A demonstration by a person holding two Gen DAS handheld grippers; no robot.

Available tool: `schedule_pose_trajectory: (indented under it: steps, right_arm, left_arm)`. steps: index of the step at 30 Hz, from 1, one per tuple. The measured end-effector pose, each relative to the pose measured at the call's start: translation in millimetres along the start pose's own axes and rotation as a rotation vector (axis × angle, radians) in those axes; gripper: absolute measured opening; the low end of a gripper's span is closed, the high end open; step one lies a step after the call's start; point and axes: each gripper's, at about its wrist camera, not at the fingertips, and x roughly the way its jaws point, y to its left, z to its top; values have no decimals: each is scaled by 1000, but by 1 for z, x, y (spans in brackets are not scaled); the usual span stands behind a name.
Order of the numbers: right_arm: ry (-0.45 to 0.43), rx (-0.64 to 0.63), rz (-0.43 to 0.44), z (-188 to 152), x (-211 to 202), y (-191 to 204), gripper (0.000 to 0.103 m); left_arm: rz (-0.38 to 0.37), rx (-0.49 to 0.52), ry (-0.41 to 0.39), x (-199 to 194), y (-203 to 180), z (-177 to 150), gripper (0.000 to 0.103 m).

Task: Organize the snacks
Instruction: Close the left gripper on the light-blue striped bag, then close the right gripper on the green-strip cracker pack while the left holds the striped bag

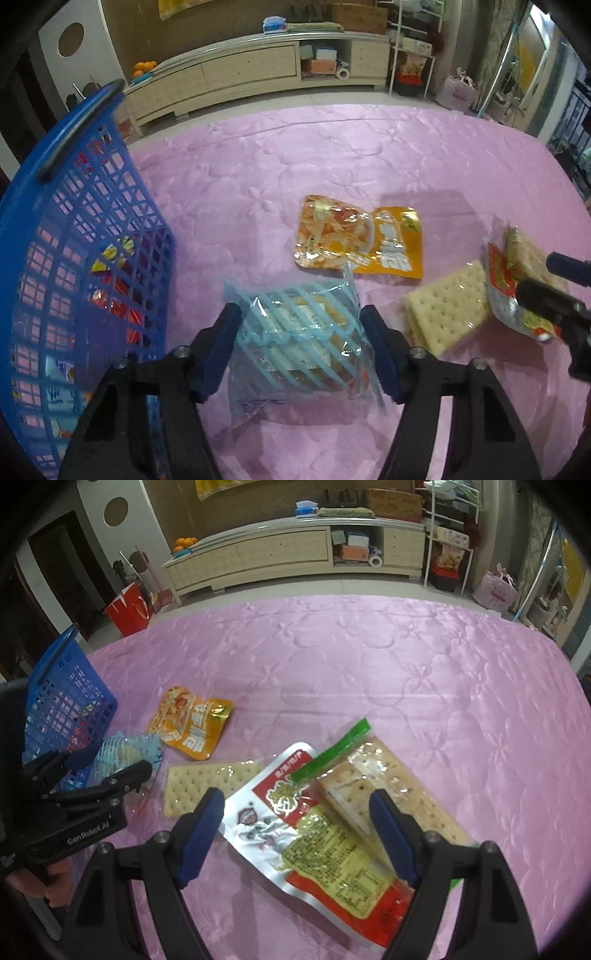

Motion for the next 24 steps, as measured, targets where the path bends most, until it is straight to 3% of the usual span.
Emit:
schedule_pose_trajectory:
  steps: [18,24]
  right_arm:
    - [-46,7,-47,-8,-56,-22,84]
    - [23,-84,-14,-7,-46,-30,84]
  left_arm:
    - [-114,49,-62,-67,-42,-9,60]
    - [-126,83,-81,-74,-56,-11,60]
